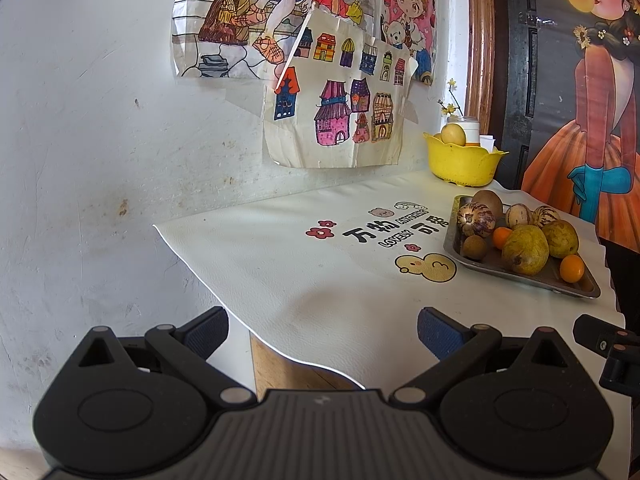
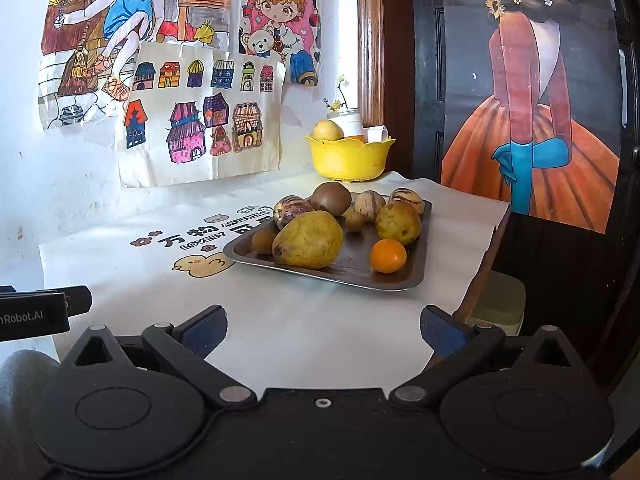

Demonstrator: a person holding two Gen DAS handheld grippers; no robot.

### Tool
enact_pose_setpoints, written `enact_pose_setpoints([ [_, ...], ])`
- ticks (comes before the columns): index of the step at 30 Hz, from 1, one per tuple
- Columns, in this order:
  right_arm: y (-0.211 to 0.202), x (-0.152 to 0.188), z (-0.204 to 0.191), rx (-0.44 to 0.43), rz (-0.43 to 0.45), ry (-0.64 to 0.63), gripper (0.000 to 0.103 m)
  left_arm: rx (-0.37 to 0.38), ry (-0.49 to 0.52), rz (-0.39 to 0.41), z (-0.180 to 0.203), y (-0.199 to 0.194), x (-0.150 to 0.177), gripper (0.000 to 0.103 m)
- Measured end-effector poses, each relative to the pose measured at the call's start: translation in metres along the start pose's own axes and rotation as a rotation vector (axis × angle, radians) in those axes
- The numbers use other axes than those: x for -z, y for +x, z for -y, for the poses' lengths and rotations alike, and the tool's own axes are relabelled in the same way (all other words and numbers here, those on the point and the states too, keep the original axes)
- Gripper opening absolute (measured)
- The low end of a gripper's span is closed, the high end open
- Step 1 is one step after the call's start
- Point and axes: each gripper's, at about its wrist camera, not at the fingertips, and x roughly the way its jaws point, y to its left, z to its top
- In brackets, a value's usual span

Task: Organize fruits

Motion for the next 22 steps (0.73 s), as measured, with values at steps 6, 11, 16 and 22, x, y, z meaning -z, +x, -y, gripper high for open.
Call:
enact_pose_setpoints([
  [6,0.0,0.0,-0.001,0.001,-0.001,0.0,0.103,-0.02,-0.003,-0.02,0.001,0.0,0.0,0.103],
  [11,0.0,0.0,-0.001,0.001,-0.001,0.0,0.103,-0.08,0.047,-0.004,0.008,-0.002,0.0,0.103],
  [16,0.0,0.001,-0.001,0.001,-0.003,0.0,0.103,-0.062,0.052,-0.005,0.01,-0.003,0.001,0.103],
  [22,0.0,0.001,-0.001,0.0,-0.002,0.0,0.103,-0.056,0.049,-0.001,0.009,-0.003,0.001,0.103],
])
